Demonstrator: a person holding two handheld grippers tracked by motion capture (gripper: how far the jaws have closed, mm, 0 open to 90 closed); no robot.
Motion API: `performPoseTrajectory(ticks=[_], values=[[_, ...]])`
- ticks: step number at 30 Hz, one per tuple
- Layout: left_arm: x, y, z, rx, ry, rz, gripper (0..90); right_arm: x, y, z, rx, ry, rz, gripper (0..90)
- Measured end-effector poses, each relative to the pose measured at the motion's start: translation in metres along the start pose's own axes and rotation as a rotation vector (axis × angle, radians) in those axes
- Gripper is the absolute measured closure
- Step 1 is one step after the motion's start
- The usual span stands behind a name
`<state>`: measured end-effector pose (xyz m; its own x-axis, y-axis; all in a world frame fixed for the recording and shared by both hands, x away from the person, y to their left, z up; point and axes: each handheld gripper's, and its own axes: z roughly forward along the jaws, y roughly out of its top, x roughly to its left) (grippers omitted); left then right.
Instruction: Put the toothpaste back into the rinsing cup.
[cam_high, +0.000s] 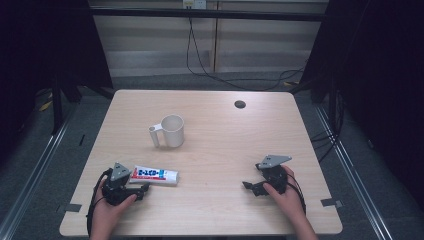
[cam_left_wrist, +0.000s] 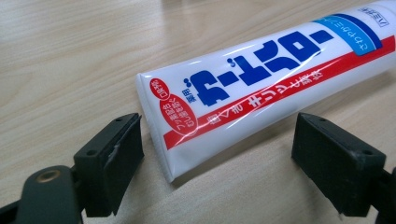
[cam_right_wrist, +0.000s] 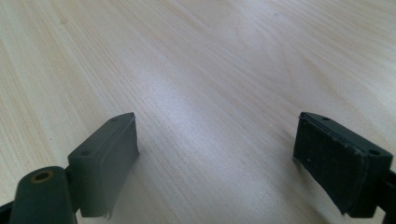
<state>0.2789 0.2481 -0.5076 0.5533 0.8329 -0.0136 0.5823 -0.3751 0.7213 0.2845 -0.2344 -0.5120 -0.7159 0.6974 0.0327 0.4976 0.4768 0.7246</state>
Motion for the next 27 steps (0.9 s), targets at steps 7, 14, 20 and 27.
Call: performPoseTrajectory(ticks=[7,14,20,27], values=[[-0.001,0.010,-0.007,0.112,-0.001,-0.065,18.3,0.000,0.000,0.000,0.001,-0.001,0.000,13.2],[-0.004,0.025,-0.020,0.182,-0.093,-0.233,21.7,0.000,0.000,0.000,0.001,-0.002,0.001,13.4],[-0.006,0.039,-0.020,0.246,-0.139,-0.324,25.1,0.001,0.000,-0.001,0.001,-0.009,-0.001,13.7],[-0.007,0.050,-0.011,0.280,-0.157,-0.372,25.0,0.001,0.000,-0.001,0.001,-0.009,0.000,13.8]])
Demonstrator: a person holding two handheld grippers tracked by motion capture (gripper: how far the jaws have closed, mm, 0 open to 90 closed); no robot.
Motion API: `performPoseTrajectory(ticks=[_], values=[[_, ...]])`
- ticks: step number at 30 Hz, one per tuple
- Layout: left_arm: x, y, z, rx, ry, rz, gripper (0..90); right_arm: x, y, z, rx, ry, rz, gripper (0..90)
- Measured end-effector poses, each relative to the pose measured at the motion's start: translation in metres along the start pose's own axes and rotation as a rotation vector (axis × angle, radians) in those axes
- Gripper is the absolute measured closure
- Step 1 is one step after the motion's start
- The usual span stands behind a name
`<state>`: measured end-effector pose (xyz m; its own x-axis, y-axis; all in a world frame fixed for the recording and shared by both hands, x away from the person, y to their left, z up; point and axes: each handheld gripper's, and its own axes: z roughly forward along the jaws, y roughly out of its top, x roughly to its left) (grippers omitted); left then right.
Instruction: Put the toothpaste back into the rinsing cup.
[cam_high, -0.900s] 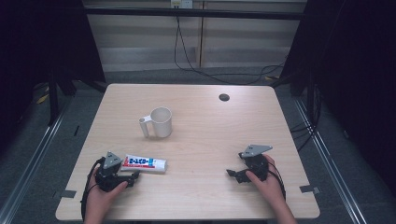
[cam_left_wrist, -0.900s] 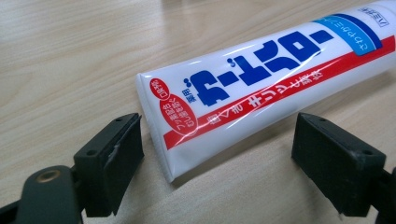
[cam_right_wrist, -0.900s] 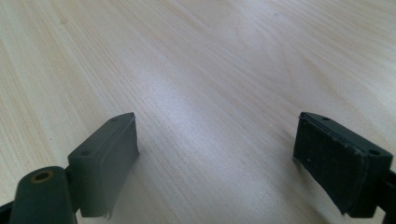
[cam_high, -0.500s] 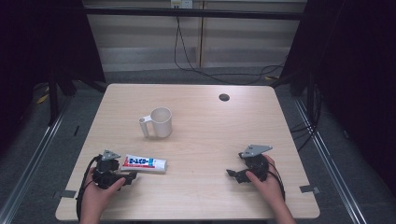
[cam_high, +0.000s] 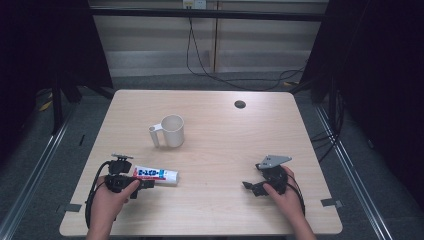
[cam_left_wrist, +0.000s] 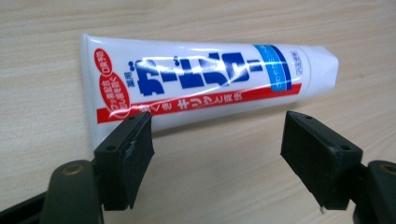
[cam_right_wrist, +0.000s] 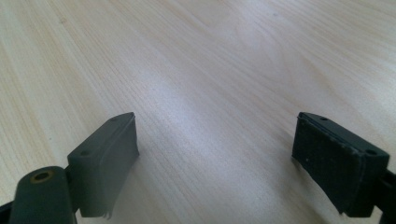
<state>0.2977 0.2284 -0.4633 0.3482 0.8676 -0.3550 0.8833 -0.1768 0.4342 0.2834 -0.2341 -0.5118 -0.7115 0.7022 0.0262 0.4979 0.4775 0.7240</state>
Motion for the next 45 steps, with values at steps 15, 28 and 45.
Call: performPoseTrajectory(ticks=[15,28,45], values=[[-0.001,0.021,0.004,0.032,0.017,-0.077,22.0,0.000,0.000,0.000,-0.002,-0.001,-0.001,13.9],[-0.012,0.035,0.012,0.065,0.094,-0.125,14.8,0.000,0.000,0.000,-0.003,-0.001,-0.003,14.0],[-0.013,0.039,0.014,0.061,0.148,-0.175,19.1,0.000,0.000,0.000,-0.003,-0.003,-0.002,14.0]])
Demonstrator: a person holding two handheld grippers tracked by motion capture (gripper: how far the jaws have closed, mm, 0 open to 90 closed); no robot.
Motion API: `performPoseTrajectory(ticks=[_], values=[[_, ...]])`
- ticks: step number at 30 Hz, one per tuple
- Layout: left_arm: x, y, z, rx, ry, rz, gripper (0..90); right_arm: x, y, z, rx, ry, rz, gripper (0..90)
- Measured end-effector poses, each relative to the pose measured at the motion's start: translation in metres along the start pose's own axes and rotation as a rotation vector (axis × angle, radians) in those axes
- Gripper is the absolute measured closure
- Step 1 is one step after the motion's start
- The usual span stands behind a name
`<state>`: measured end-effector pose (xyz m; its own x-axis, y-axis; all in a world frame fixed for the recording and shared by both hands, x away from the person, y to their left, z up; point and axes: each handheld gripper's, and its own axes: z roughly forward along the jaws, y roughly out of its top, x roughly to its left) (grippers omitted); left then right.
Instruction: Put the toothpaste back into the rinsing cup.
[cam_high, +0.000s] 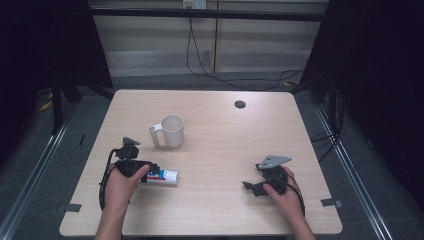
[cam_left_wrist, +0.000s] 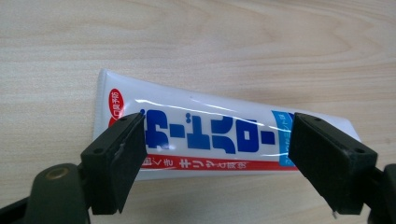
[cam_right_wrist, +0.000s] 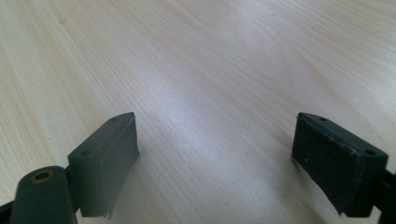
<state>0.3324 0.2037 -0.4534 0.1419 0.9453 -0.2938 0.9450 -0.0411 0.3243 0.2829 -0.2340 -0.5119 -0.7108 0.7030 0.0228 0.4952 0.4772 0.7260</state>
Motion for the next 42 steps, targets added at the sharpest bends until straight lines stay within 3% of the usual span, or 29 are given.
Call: performPoseTrajectory(ticks=[8,21,26,42], values=[[-0.007,0.003,0.005,-0.017,0.064,0.012,18.3,0.000,0.000,0.000,0.000,0.000,0.000,14.0],[-0.007,0.006,0.008,-0.008,0.060,0.021,15.8,0.000,0.000,0.000,0.000,0.000,0.000,14.0],[-0.008,0.009,0.009,-0.002,0.059,0.005,15.8,0.000,0.000,0.000,0.000,0.000,0.000,14.0],[-0.008,0.014,0.014,-0.012,0.098,0.006,15.4,0.000,0.000,0.000,-0.001,0.000,-0.001,14.1]])
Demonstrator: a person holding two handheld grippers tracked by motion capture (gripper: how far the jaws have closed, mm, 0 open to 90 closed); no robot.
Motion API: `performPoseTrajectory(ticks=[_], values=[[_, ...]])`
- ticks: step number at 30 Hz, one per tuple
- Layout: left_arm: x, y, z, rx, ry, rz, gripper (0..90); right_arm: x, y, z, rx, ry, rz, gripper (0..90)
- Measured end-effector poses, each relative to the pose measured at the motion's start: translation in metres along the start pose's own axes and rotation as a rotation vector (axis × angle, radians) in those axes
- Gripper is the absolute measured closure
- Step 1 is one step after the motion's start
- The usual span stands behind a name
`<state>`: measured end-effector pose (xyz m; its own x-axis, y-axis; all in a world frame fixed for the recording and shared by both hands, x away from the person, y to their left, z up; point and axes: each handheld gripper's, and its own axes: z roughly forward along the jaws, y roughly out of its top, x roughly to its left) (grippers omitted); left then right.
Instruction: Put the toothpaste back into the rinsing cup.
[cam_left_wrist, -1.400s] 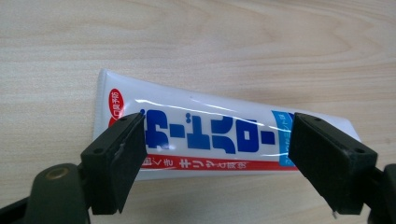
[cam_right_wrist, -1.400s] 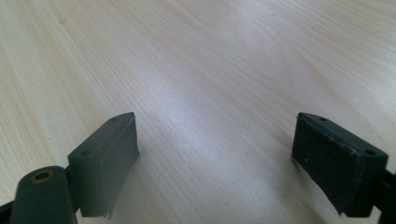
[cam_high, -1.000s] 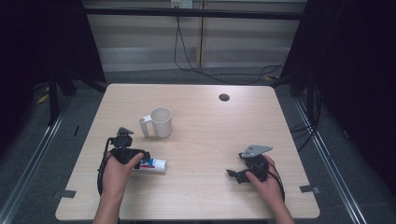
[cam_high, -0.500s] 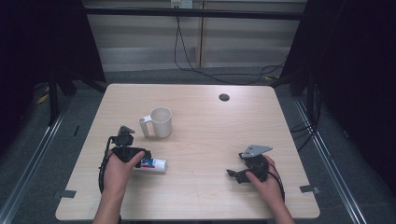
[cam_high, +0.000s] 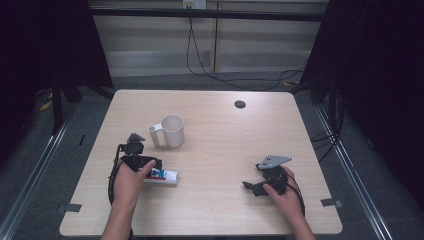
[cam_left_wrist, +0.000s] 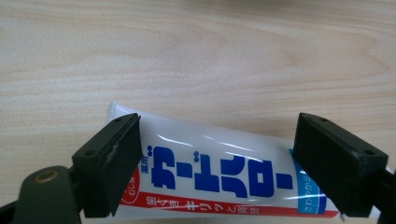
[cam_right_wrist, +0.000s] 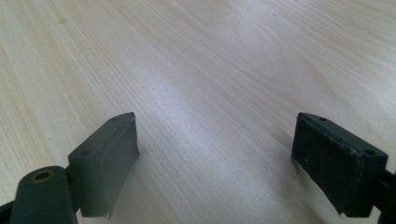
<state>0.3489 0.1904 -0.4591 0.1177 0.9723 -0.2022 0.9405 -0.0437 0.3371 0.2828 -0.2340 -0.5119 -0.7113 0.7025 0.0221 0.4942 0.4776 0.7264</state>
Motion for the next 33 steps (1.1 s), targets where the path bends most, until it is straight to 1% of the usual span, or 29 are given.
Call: performPoseTrajectory(ticks=[3,5,7,9,10,11,12,13,14,15,16,17,19,21,22,23,27,28,29,30,31,32,33], values=[[0.000,0.000,0.000,-0.002,0.010,0.000,15.6,0.000,0.000,0.000,0.000,0.000,0.000,14.1],[-0.001,0.001,0.000,0.003,0.009,-0.002,15.6,0.000,0.000,0.000,0.000,0.000,0.000,14.1],[0.000,0.001,0.000,0.002,0.011,0.010,15.7,0.000,0.000,0.000,0.000,0.000,-0.001,14.1],[0.000,0.001,-0.001,0.004,0.010,0.010,16.5,0.000,0.000,0.000,0.000,0.001,-0.001,14.1],[0.001,0.001,-0.003,0.007,0.007,0.004,18.0,0.000,0.000,0.000,0.000,0.001,0.000,14.1],[0.001,0.000,-0.006,0.020,-0.007,-0.005,20.4,0.000,0.000,0.000,0.000,0.002,-0.001,14.1],[0.001,-0.001,-0.007,0.021,-0.011,-0.013,22.9,0.000,0.000,0.000,0.000,0.002,-0.001,14.1],[0.001,-0.002,-0.009,0.033,-0.007,-0.021,23.9,0.000,0.000,0.000,0.000,0.002,0.000,14.1],[0.002,-0.003,-0.010,0.042,-0.001,-0.019,24.0,0.000,0.000,0.000,0.000,0.002,-0.001,14.0],[0.002,-0.004,-0.011,0.055,0.002,-0.038,24.2,0.000,0.000,0.000,0.000,0.002,0.000,14.1],[0.003,-0.005,-0.012,0.064,0.002,-0.045,25.6,0.000,0.000,0.000,0.000,0.002,-0.001,14.1],[0.003,-0.006,-0.013,0.082,-0.008,-0.068,26.7,0.000,0.000,0.000,0.000,0.002,-0.001,14.1],[0.001,-0.006,-0.013,0.094,-0.008,-0.085,27.2,0.000,0.000,0.000,0.000,0.002,0.000,14.1],[-0.001,-0.005,-0.013,0.098,0.002,-0.093,27.1,0.000,0.000,0.000,0.000,0.002,-0.001,14.1],[-0.002,-0.004,-0.012,0.098,0.004,-0.104,27.0,0.000,0.000,0.000,0.000,0.002,-0.001,14.1],[-0.002,-0.003,-0.013,0.110,0.003,-0.103,26.9,0.000,0.000,0.000,0.000,0.002,-0.001,14.1],[-0.003,-0.004,-0.012,0.113,0.015,-0.145,26.8,0.000,0.000,0.000,0.000,0.002,-0.001,14.1],[-0.002,-0.004,-0.012,0.119,0.009,-0.149,26.5,0.000,0.000,0.000,0.000,0.002,-0.001,14.1],[-0.001,-0.005,-0.012,0.121,0.002,-0.163,26.4,0.000,0.000,0.000,0.000,0.002,-0.001,14.1],[-0.001,-0.005,-0.012,0.123,0.000,-0.188,25.8,0.000,0.000,0.000,0.000,0.002,-0.001,14.1],[0.000,-0.006,-0.011,0.138,-0.006,-0.198,24.8,0.000,0.000,0.000,0.000,0.002,-0.001,14.1],[0.001,-0.007,-0.010,0.142,-0.011,-0.210,23.4,0.000,0.000,0.000,0.000,0.002,-0.001,14.1],[0.002,-0.007,-0.011,0.160,-0.014,-0.222,22.3,0.000,0.000,0.000,0.000,0.002,-0.001,14.1]])
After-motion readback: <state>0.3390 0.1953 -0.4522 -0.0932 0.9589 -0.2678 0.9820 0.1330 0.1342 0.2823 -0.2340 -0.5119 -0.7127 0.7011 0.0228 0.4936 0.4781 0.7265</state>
